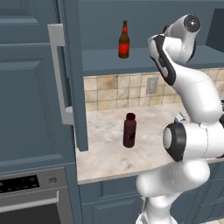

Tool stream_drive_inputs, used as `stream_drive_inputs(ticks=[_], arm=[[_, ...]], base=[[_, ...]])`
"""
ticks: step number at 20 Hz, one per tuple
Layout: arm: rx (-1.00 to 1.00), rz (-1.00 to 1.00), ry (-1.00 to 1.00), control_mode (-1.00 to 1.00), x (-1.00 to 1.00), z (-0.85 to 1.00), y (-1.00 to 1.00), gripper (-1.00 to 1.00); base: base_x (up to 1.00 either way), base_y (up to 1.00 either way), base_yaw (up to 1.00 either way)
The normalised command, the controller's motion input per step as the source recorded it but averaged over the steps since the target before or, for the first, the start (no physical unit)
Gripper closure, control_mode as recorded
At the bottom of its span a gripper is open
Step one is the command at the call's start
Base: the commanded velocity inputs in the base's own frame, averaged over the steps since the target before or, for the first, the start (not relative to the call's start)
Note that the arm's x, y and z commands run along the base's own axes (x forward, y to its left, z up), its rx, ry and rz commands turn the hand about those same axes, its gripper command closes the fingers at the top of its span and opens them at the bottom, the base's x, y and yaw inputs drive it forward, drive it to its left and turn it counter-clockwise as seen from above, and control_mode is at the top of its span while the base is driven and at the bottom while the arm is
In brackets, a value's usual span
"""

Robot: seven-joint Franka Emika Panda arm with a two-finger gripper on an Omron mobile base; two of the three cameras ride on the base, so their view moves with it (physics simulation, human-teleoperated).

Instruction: Sort all alcoholic drinks to one cabinet, and non-alcoholic drinks to the other.

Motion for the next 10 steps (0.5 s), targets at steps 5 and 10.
stream_drive_inputs(ticks=[5, 10], arm=[[0.0, 0.0, 0.0, -1.0, 0.58, -0.2, 0.01, 1.0], [0.0, 0.0, 0.0, -1.0, 0.37, -0.36, 0.0, 1.0]], base=[[0.0, 0.0, 0.0], [0.0, 0.0, 0.0]])
